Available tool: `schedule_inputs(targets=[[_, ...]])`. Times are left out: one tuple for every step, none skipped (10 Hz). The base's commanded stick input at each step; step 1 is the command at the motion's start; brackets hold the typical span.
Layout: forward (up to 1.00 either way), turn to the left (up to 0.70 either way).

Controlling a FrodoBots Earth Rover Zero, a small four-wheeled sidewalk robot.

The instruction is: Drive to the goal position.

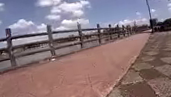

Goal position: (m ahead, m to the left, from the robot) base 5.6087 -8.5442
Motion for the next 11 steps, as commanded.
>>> schedule_inputs(targets=[[0.30, 0.00], [0.30, 0.16], [0.30, 0.27], [0.30, 0.27], [0.30, 0.27], [0.30, 0.27], [0.30, 0.19], [0.30, 0.00], [0.30, 0.00], [0.30, 0.00], [0.30, 0.00]])
